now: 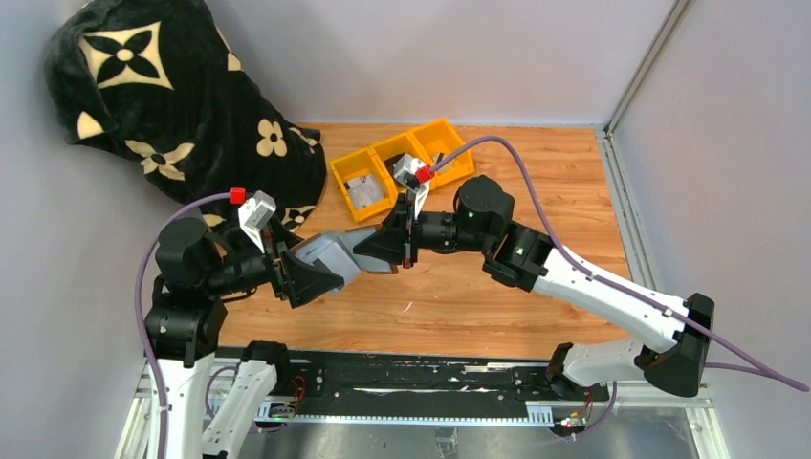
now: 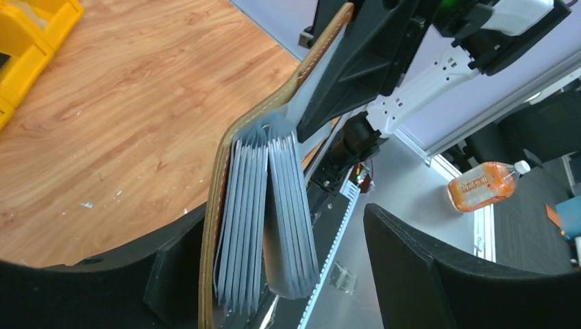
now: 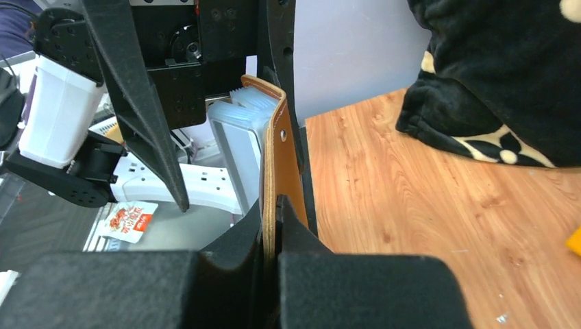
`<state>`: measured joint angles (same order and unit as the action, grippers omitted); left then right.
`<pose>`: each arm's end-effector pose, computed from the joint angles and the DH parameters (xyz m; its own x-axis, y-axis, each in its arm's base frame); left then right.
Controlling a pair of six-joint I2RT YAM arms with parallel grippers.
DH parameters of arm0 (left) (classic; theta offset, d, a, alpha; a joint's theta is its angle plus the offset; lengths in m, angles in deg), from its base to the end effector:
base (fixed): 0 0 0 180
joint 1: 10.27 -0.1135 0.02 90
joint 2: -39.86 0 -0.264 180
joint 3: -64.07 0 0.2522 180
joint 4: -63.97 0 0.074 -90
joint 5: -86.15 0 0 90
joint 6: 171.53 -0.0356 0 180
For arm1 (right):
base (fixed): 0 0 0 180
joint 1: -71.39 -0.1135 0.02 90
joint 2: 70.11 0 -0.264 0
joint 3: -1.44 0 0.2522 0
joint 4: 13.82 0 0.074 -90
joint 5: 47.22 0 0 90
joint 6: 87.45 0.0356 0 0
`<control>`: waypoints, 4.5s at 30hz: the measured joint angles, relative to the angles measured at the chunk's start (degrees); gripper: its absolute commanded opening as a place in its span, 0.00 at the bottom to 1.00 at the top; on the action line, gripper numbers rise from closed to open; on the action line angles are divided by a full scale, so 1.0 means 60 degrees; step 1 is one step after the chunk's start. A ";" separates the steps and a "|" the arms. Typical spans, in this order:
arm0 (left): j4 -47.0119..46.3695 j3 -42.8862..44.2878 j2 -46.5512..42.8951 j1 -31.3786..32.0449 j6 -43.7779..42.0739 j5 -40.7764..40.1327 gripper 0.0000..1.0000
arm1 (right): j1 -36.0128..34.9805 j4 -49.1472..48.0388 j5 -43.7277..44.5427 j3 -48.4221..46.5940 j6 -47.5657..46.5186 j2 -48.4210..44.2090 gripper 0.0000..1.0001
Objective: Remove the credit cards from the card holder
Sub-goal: Open the card holder at the center of the board, then move the storage box to the center of the board.
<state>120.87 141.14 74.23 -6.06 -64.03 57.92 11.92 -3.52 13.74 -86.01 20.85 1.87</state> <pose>0.0730 -0.0368 0.4113 -0.4999 -0.1058 -0.8596 0.7720 0.3955 -0.4976 0.1304 0.2552 0.4413 -0.2701 0.0824 -0.9593 -0.9625 0.0019 0.2712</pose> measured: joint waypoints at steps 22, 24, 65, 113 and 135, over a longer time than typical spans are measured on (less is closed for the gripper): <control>-0.3508 -0.1679 -0.1188 0.0000 0.2903 -0.0251 0.51 | 0.0044 -0.5639 0.0634 0.2958 0.3213 -0.0805 0.00; -0.3748 -0.1759 -0.1191 0.0000 0.3089 -0.0335 0.51 | 0.0044 -0.5727 0.0648 0.3005 0.3279 -0.0809 0.00; 0.0805 0.0109 0.0076 -0.0044 -0.1577 -0.4113 0.00 | 0.3504 -0.2448 0.3435 0.1432 0.0605 0.0619 0.73; 0.2699 0.0812 -0.0743 -0.0044 -0.3209 -0.2397 0.00 | 0.2200 -0.1464 0.9118 -0.2608 -0.1009 0.8470 0.00; 0.3377 0.1107 -0.0765 -0.0044 -0.3639 -0.1647 0.00 | 0.0652 -0.0539 1.2546 -0.0120 0.2346 0.6714 0.00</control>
<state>141.13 147.79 69.64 -6.32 -85.86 48.04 15.84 -6.76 89.01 -86.73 34.93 42.16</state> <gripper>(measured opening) 0.335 0.258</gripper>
